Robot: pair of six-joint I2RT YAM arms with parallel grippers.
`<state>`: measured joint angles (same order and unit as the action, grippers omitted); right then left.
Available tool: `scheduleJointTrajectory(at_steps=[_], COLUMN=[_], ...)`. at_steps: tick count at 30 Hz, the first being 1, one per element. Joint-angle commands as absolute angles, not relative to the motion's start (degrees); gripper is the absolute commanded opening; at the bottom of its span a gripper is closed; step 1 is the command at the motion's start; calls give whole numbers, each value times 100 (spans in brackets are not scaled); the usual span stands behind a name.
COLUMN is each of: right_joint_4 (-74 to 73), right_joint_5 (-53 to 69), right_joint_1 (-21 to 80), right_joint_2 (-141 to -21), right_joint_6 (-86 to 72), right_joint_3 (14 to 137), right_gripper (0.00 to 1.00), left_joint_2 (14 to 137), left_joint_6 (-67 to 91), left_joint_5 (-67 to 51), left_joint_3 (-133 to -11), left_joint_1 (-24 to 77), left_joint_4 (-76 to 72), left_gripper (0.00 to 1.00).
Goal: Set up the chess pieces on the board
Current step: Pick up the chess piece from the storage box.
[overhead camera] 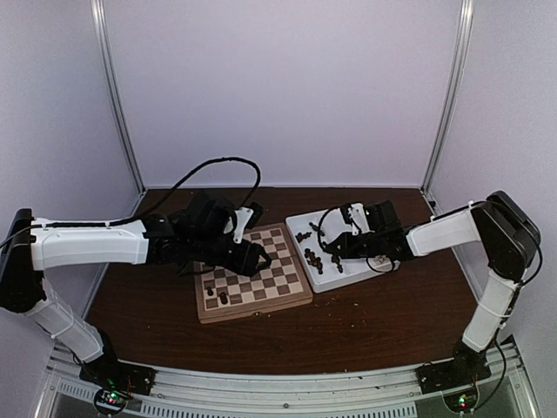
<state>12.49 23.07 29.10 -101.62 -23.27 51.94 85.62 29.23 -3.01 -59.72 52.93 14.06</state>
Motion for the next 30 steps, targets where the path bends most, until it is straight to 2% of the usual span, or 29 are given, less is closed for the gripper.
scheduleJointTrajectory(at_steps=[1, 9, 21, 30], right_joint_4=[2079, 2124, 1197, 852], right_joint_5=[1978, 1284, 1028, 962], right_joint_1=[3013, 3207, 3212, 3207], right_joint_2=[-10268, -9900, -8852, -8660], right_joint_6=[-2275, -2091, -2005, -1934], right_joint_3=[4808, 4369, 3811, 3705], right_gripper=[3, 1, 1, 1], left_joint_2=[8678, 8667, 8681, 8680], left_joint_6=[2857, 2831, 2793, 2786], left_joint_5=[-439, -454, -424, -388], left_joint_3=[-6127, -6131, -6061, -6017], left_joint_1=[5264, 5265, 5265, 5265], left_joint_4=[1157, 1178, 1150, 1146], left_gripper=[54, 54, 54, 54])
